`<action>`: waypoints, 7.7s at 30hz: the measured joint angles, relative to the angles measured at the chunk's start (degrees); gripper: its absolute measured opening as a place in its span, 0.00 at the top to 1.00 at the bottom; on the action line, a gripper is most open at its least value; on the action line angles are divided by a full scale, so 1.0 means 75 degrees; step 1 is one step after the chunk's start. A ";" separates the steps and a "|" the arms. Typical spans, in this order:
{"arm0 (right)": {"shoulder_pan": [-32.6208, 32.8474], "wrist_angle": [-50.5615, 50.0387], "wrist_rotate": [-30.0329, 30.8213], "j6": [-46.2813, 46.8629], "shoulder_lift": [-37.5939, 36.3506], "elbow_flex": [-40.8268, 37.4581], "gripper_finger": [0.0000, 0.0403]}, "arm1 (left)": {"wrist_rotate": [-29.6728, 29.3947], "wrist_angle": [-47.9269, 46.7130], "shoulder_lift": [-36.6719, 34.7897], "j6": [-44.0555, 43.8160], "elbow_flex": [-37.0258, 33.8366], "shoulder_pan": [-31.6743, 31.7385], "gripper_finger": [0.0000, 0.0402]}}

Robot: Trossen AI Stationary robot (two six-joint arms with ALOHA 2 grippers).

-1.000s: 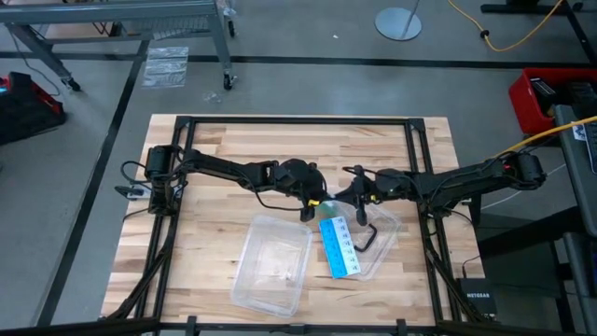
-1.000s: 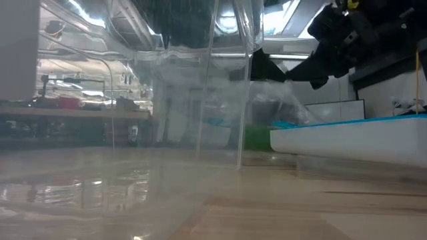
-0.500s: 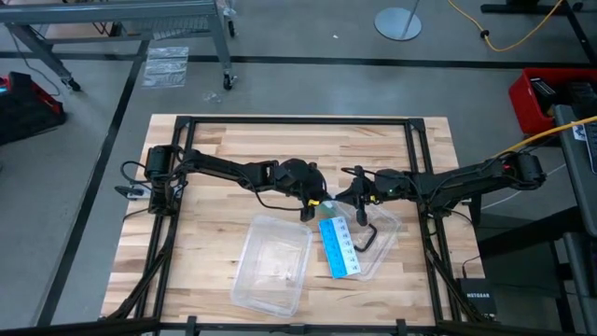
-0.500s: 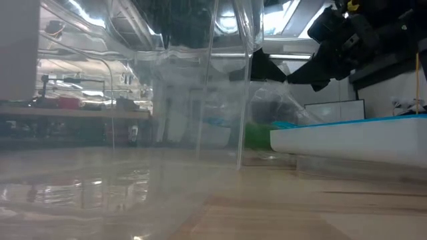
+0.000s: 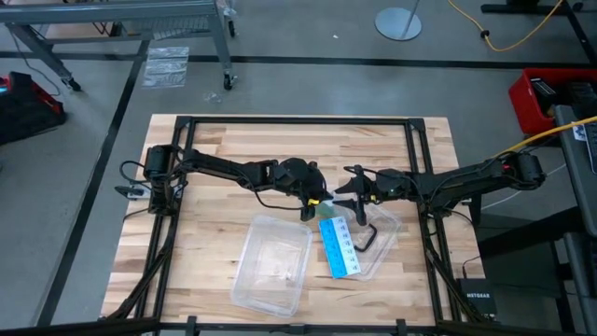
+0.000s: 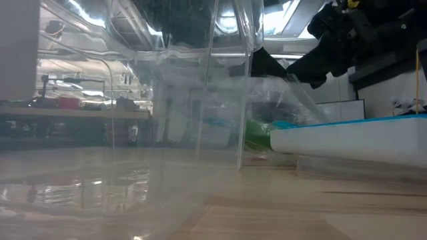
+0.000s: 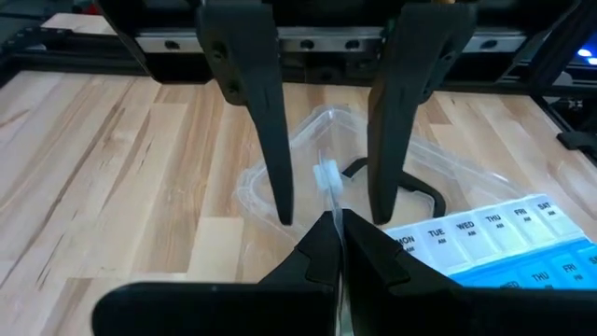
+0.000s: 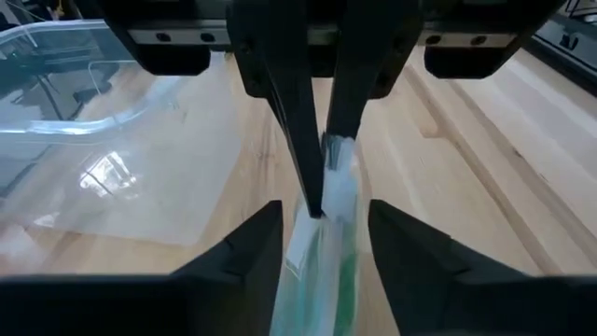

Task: Roll bandage
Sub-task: Close the transparent zip bag

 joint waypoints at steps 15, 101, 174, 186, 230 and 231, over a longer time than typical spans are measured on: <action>0.0000 0.0703 0.0152 -0.0093 -0.0012 0.0009 0.64 | 0.0000 -0.0101 0.0000 0.0000 0.0000 -0.0044 1.00; 0.0006 0.0388 -0.0399 0.0146 -0.0003 0.0003 0.62 | -0.0026 -0.0241 -0.0023 0.0723 -0.0006 -0.0195 1.00; 0.0000 -0.0153 -0.0885 0.0131 -0.0026 0.0032 0.94 | 0.0002 0.0113 -0.0046 0.0746 -0.0025 -0.0207 1.00; 0.0000 -0.0154 -0.0907 0.0125 -0.0023 0.0023 0.94 | -0.0016 0.0142 -0.0143 -0.0132 -0.0014 -0.0259 0.95; 0.0000 0.0161 -0.0986 -0.0081 -0.0009 0.0012 0.94 | -0.0393 0.0027 -0.0181 0.0328 0.0026 -0.0347 0.93; 0.0000 0.0158 -0.1035 -0.0082 -0.0009 0.0012 0.94 | -0.0391 0.0027 -0.0181 0.0418 0.0026 -0.0347 0.96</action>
